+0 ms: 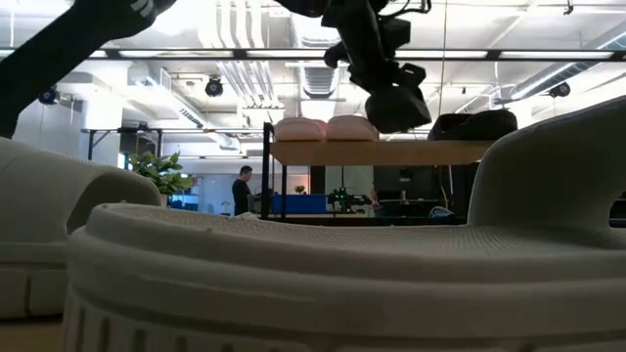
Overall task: Pick and place slides into the shelf
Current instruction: Put the black slide on the shelf
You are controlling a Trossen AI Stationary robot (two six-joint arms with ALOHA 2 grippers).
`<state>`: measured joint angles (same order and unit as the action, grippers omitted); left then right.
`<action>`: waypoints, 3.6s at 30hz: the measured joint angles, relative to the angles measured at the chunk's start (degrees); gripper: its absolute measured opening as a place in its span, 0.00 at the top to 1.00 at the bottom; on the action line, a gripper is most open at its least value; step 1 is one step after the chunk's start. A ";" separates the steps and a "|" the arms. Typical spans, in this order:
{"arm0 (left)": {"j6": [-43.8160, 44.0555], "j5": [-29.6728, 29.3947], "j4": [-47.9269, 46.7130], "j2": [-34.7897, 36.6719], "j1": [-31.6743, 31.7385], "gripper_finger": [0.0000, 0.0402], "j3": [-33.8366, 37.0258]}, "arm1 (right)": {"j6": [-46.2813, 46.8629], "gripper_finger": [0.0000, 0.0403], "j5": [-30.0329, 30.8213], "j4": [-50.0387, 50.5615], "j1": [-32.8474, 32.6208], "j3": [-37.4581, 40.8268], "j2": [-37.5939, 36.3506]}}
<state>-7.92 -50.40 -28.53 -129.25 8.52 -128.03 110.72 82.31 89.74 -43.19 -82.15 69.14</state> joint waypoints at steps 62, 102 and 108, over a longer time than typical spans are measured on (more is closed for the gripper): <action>9.09 9.43 -11.05 0.65 2.46 0.53 1.79 | 6.40 0.66 -16.91 -1.82 3.47 1.01 8.58; 37.61 12.33 -34.67 38.55 -17.35 0.53 39.87 | -7.43 0.80 -32.97 -26.25 13.91 12.06 8.93; 48.35 12.51 -30.10 48.81 -18.23 0.53 55.16 | -13.30 0.93 -41.00 -37.58 19.79 16.20 8.90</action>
<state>40.43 -37.89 -58.63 -80.44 -9.71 -72.87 97.42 41.31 52.16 -23.40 -65.95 78.04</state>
